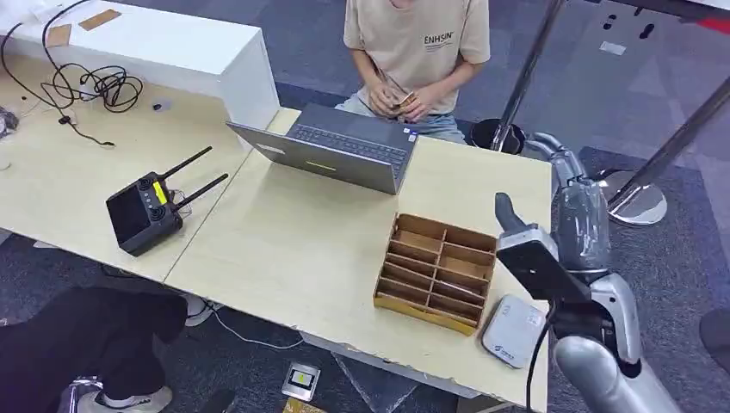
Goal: Pass the card to the sensor for recognition and then transmit it.
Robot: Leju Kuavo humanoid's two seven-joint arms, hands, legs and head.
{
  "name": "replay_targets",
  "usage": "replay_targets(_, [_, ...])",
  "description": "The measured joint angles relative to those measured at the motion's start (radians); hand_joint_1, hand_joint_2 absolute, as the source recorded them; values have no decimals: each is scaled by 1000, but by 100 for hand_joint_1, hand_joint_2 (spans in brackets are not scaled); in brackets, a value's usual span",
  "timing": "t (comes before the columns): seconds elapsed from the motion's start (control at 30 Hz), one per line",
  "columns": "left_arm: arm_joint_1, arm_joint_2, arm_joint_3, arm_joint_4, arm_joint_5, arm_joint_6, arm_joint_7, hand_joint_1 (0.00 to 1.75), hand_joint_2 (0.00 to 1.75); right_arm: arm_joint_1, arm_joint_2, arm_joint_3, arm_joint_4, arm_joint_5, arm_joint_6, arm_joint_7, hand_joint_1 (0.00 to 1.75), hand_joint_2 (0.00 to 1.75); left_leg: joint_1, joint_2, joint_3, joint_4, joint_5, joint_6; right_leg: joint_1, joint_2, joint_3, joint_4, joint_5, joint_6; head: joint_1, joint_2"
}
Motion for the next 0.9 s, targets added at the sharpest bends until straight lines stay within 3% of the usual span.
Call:
replay_targets(0.1, [0,0,0,0,0,0,0,0,0,18,-6,-6,-9,-1,5,0,148,175,0,0,0,0,0,0,0,0,0,0,0,0,0,0])
replay_targets(0.23, [0,0,0,0,3,1,0,0,0,38,-11,-16,-13,3,5,-3,140,175,0,0,0,0,0,0,0,0,0,0,0,0,0,0])
replay_targets(0.27, [0,0,0,0,3,3,0,0,0,43,-11,-16,-13,6,5,-5,108,175,0,0,0,0,0,0,0,0,0,0,0,0,0,0])
replay_targets(0.3, [0,0,0,0,3,3,0,0,0,49,-12,-16,-13,7,5,-6,108,175,0,0,0,0,0,0,0,0,0,0,0,0,0,0])
replay_targets(0.33, [0,0,0,0,3,3,0,0,0,54,-13,-16,-13,9,5,-6,82,175,0,0,0,0,0,0,0,0,0,0,0,0,0,0])
replay_targets(0.37, [0,0,0,0,5,3,0,0,0,58,-13,-16,-13,10,5,-6,77,175,0,0,0,0,0,0,0,0,0,0,0,0,0,0])
replay_targets(0.43, [0,0,0,0,6,6,0,0,0,68,-13,-16,-11,10,3,-7,89,175,0,0,0,0,0,0,0,0,0,0,0,0,0,0])
replay_targets(0.47, [0,0,0,0,6,6,0,0,0,73,-13,-16,-11,10,3,-8,141,175,0,0,0,0,0,0,0,0,0,0,0,0,0,0])
replay_targets(0.53, [0,0,0,0,7,6,0,0,0,82,-13,-16,-6,17,3,-10,140,175,0,0,0,0,0,0,0,0,0,0,0,0,0,0])
replay_targets(0.57, [0,0,0,0,8,6,0,0,0,87,-13,-16,-2,26,2,-10,77,175,0,0,0,0,0,0,0,0,0,0,0,0,0,0])
replay_targets(0.6, [-1,0,1,0,9,6,0,0,0,93,-13,-14,1,37,1,-9,35,175,0,0,0,0,0,0,0,0,0,0,0,0,0,0])
replay_targets(0.63, [-1,0,1,0,9,6,0,0,0,98,-13,-13,4,44,0,-9,28,175,0,0,0,0,0,0,0,0,0,0,0,0,0,0])
replay_targets(0.67, [-1,0,1,0,10,6,0,0,0,104,-12,-12,10,53,-4,-8,42,175,0,0,0,0,0,0,0,0,0,0,0,0,0,0])
replay_targets(0.73, [-1,0,1,0,11,6,0,0,0,114,-12,-8,19,61,-11,-6,44,175,0,0,0,0,0,0,0,0,0,0,0,0,0,0])
replay_targets(0.8, [-1,0,1,0,12,6,0,0,0,122,-11,-2,31,64,-18,-6,33,175,0,0,0,0,0,0,0,0,0,0,0,0,0,0])
replay_targets(0.87, [-1,0,1,0,12,7,0,0,0,131,-10,3,40,64,-27,-6,12,175,0,0,0,0,0,0,0,0,0,0,0,0,0,0])
replay_targets(0.9, [-1,0,1,0,14,7,0,0,0,134,-10,6,45,60,-31,-6,12,175,0,0,0,0,0,0,0,0,0,0,0,0,0,0])
